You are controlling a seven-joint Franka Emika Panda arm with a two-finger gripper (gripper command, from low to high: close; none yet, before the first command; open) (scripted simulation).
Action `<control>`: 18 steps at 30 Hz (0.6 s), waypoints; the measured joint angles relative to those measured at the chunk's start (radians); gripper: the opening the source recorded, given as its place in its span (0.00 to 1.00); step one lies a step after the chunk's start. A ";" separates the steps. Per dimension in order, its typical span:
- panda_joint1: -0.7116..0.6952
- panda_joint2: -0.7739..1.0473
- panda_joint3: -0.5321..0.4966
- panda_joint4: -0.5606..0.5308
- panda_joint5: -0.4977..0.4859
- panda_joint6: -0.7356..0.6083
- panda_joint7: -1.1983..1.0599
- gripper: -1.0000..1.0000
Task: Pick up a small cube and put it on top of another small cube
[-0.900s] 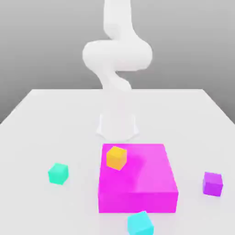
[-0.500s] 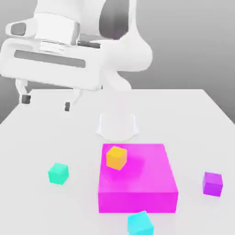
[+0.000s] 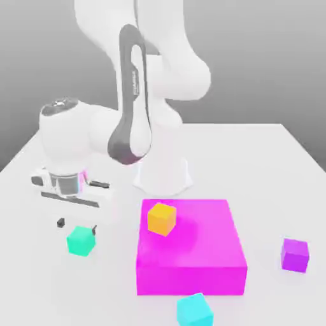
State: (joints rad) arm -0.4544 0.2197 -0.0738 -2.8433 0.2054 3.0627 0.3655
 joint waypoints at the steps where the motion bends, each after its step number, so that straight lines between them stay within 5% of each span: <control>1: -0.029 0.036 0.030 0.006 0.006 0.029 -0.007 0.50; 2: -0.046 0.057 0.047 0.010 0.009 0.047 -0.011 0.00; 10: -0.035 0.031 0.034 0.005 -0.003 0.025 0.001 0.00; 18: 0.012 -0.235 -0.048 -0.047 -0.230 -0.189 0.180 0.00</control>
State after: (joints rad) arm -0.4427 -0.0149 -0.1222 -2.8900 -0.0242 2.8740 0.5454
